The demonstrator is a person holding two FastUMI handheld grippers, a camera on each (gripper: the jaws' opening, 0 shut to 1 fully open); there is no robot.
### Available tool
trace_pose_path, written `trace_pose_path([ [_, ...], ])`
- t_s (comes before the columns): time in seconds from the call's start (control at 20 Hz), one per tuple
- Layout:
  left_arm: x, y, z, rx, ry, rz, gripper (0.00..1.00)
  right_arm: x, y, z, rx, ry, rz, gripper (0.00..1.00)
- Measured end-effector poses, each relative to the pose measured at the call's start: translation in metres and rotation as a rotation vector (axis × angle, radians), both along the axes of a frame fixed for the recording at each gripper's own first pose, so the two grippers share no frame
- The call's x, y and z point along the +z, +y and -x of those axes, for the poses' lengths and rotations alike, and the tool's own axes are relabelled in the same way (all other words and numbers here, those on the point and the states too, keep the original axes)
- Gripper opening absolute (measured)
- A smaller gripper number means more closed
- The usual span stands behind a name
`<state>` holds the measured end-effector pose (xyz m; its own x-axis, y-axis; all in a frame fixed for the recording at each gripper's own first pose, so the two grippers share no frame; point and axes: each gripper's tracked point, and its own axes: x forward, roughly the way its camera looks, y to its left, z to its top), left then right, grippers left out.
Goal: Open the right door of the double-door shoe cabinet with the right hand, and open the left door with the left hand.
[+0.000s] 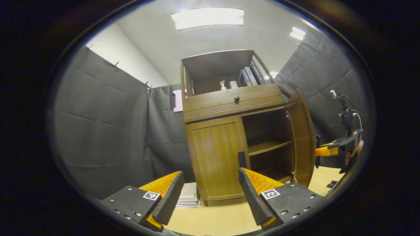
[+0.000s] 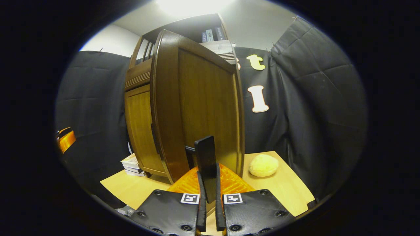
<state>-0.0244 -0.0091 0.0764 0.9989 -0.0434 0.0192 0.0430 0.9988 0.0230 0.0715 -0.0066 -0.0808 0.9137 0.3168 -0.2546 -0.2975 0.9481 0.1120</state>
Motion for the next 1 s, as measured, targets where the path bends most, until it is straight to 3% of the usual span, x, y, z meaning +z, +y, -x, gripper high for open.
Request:
trace_pose_path([
  [0.5, 0.003, -0.010, 0.005, -0.119, -0.014, 0.026, 0.96, -0.001, -0.070, 0.005, -0.103, 0.008, 0.048, 0.08],
  [0.6, 0.002, -0.010, 0.005, -0.134, -0.016, 0.034, 0.96, -0.001, -0.082, 0.006, -0.132, 0.003, 0.072, 0.12],
  [0.7, 0.002, -0.011, 0.004, -0.148, -0.015, 0.040, 0.97, 0.001, -0.097, 0.007, -0.176, -0.004, 0.079, 0.00],
  [0.75, 0.002, -0.012, 0.004, -0.153, -0.013, 0.042, 0.97, 0.004, -0.103, 0.006, -0.193, -0.011, 0.070, 0.12],
  [0.85, 0.000, -0.015, 0.000, -0.166, -0.010, 0.052, 0.97, 0.010, -0.104, 0.014, -0.193, -0.013, 0.037, 0.12],
  [0.9, -0.002, -0.016, -0.001, -0.170, -0.009, 0.053, 0.97, 0.011, -0.108, 0.017, -0.203, -0.021, 0.045, 0.00],
  [0.95, -0.003, -0.016, -0.003, -0.170, -0.010, 0.052, 0.97, 0.013, -0.112, 0.023, -0.219, -0.034, 0.061, 0.02],
  [1.0, -0.002, -0.017, -0.005, -0.171, -0.012, 0.050, 0.97, 0.018, -0.117, 0.026, -0.236, -0.051, 0.074, 0.12],
])
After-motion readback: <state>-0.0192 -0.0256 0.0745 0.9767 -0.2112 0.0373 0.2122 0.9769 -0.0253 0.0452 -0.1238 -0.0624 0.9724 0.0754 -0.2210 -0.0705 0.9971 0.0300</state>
